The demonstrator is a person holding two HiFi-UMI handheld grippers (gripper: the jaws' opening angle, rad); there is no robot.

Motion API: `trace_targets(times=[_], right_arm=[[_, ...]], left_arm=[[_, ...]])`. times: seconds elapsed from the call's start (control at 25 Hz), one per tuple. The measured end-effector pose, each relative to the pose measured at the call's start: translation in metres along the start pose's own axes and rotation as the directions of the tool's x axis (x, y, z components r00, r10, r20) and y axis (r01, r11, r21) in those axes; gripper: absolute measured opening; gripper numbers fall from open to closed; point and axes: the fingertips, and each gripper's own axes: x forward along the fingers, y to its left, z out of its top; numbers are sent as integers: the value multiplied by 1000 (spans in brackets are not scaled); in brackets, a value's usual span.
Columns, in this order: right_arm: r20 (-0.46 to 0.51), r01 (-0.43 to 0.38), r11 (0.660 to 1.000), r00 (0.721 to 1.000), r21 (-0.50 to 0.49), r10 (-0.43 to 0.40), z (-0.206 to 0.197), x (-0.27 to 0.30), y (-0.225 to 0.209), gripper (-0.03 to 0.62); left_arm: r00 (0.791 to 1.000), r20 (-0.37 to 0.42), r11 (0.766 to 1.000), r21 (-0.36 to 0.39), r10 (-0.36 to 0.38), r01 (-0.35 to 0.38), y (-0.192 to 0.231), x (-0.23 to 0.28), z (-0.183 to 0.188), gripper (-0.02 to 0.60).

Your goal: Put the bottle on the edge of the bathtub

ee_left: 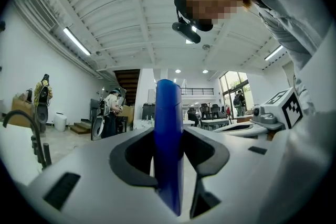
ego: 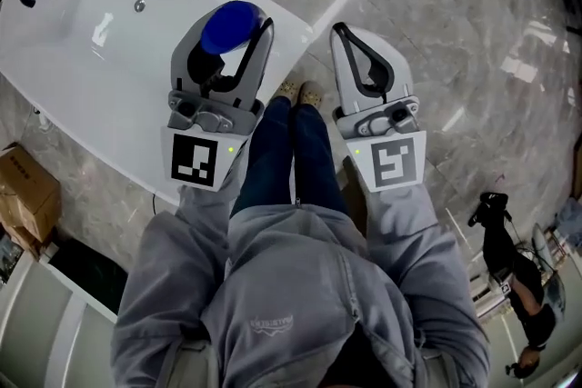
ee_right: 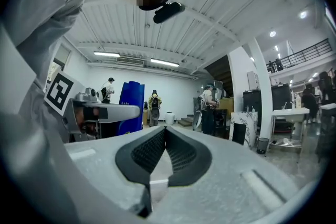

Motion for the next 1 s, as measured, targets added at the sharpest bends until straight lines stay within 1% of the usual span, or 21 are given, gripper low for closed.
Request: trace_targets(times=[0.12,0.32,0.48,0.56,0.64,0.84,1.0], right_arm=[[-19,-1,1000,1000,24,1,-21,8,1,3],[-28,-15,1000,999,26,16,-53,22,-1,3],[-33,-28,999,999,20,28,-77,34,-2,3],[-35,-27,999,999,23,28,-87,41,-3,3],[-41,-31,999,999,27,32,-97,47,-2,3],[-65,-45,998,997,37,48,-124,58,-2,3],[-82,-35,998,996,51,39,-142,67,-4,3]], left_arm=[[1000,1,1000,-1,16,-16,12,0,-18,154],[999,40,999,3,33,-33,28,5,-46,153],[999,43,999,39,19,-21,35,11,-71,153],[999,34,998,61,11,-13,37,14,-84,154],[1000,19,998,67,0,-1,40,15,-98,154],[1000,-3,999,47,-21,21,41,21,-134,155],[999,-14,999,37,-34,35,44,28,-158,155]])
